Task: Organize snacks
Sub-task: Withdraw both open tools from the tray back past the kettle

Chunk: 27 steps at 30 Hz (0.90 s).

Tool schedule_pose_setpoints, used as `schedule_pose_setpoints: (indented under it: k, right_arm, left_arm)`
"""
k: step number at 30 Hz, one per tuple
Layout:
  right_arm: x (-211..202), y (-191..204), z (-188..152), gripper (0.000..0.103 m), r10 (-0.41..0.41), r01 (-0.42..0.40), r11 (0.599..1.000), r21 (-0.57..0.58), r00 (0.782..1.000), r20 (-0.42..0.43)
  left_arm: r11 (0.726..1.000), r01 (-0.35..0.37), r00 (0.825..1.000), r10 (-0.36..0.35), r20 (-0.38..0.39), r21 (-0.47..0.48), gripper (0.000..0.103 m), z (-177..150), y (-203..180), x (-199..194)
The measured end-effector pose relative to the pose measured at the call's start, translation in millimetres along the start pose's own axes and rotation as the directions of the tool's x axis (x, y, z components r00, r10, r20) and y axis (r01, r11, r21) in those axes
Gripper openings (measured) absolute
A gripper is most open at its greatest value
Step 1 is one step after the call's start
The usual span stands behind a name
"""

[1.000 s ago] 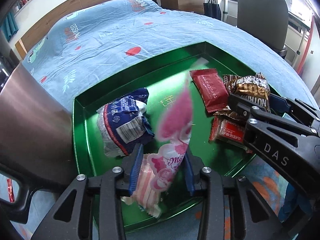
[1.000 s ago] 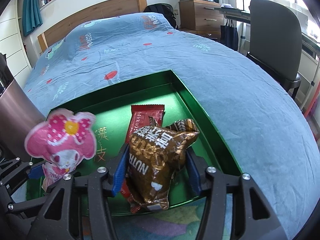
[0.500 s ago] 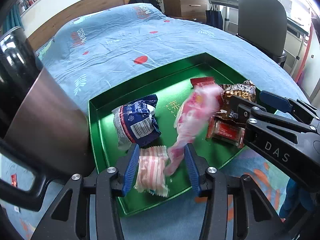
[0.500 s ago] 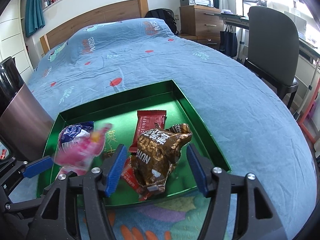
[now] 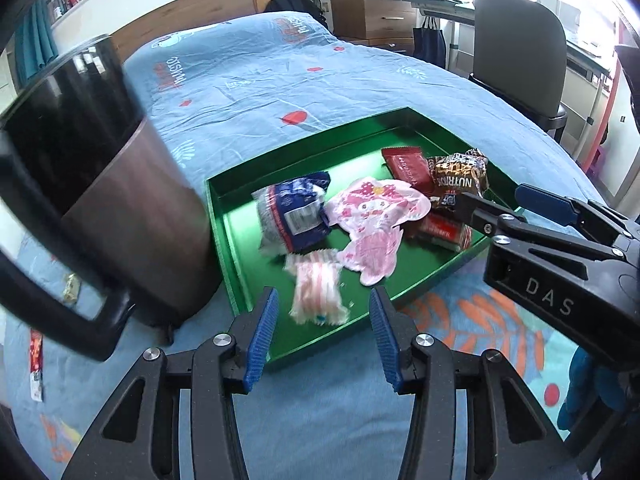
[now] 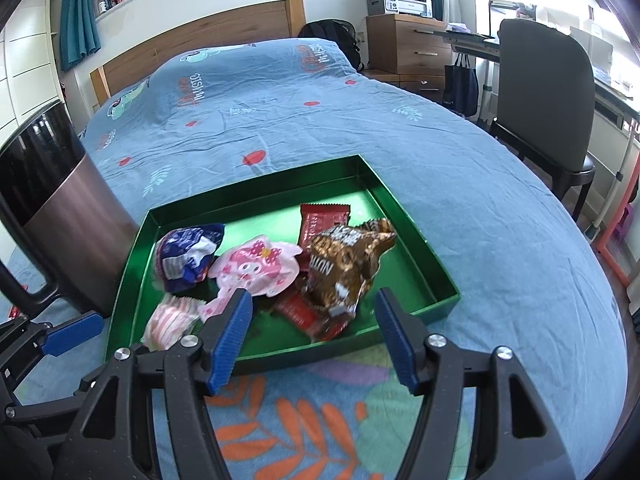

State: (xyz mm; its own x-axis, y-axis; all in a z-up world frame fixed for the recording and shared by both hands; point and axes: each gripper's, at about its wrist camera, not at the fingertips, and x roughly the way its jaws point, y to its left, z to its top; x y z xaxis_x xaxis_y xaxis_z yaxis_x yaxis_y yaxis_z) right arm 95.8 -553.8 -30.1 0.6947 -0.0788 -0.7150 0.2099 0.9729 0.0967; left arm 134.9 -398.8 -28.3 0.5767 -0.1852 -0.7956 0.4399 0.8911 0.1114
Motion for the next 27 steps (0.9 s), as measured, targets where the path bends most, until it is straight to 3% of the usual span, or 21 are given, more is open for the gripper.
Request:
schedule_pose_setpoints:
  k: [14,27]
  right_arm:
    - [-41,33,-27,0.103,0.034,-0.034,0.999,-0.014,0.999,-0.016]
    - [-80,84,-54,0.103,0.083,-0.084,0.994,-0.064,0.996,-0.029]
  left_arm:
    - [0.997,-0.055,0.998,0.056,0.015,-0.052,0.042,-38,42,-49]
    - [0.981,-0.161,0.987,0.161,-0.002,-0.111,0.042,-88,99,-85]
